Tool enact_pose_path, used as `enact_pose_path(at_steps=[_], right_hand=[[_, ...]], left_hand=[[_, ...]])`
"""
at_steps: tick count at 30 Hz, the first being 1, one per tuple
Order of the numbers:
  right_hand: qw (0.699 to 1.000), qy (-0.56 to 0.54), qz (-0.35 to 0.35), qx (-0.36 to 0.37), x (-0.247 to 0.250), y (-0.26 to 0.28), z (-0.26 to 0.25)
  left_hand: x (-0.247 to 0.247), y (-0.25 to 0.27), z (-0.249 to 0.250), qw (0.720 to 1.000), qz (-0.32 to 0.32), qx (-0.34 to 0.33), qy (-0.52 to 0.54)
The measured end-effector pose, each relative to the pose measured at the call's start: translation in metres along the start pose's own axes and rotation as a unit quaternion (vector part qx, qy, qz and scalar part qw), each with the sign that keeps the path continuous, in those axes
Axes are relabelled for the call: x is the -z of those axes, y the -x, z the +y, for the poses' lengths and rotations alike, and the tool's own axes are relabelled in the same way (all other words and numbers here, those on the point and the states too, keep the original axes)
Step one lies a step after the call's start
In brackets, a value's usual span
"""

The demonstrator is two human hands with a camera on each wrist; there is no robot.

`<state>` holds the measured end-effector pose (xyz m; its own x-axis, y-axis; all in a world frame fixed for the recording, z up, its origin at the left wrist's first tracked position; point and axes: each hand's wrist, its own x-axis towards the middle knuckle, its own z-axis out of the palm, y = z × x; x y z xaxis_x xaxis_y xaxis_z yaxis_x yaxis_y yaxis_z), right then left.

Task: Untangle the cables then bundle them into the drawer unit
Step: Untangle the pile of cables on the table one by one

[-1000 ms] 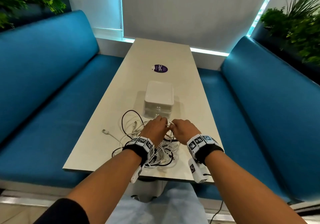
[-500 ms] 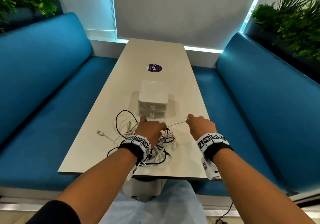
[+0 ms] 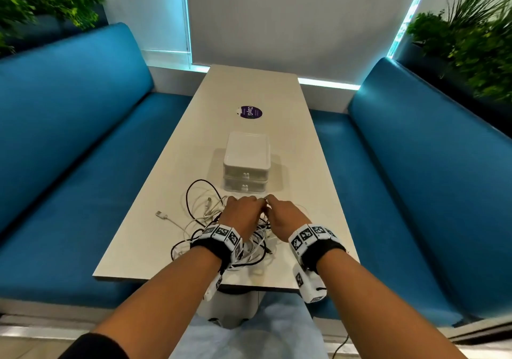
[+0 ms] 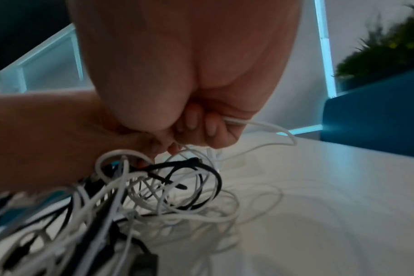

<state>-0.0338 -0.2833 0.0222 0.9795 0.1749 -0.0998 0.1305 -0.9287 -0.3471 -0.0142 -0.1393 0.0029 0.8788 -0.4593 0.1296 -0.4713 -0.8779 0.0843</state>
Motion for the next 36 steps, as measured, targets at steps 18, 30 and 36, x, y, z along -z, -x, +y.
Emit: enact_pose_path(at_steps=[18,30,36], right_hand=[[0.986,0.137,0.047,-0.077,0.034,0.003,0.033],[0.999,-0.015,0.012,-0.038,0.007,0.001,0.013],[0.998,-0.052,0.026,-0.023,0.004,-0.001,0.003]], left_hand=[[-0.006,0.012,-0.022,0.998,-0.019,0.025,0.052],[-0.011,0.018,-0.022,0.997,-0.012,0.037,0.063],[-0.001,0.016,-0.015,0.983,-0.022,0.078,0.163]])
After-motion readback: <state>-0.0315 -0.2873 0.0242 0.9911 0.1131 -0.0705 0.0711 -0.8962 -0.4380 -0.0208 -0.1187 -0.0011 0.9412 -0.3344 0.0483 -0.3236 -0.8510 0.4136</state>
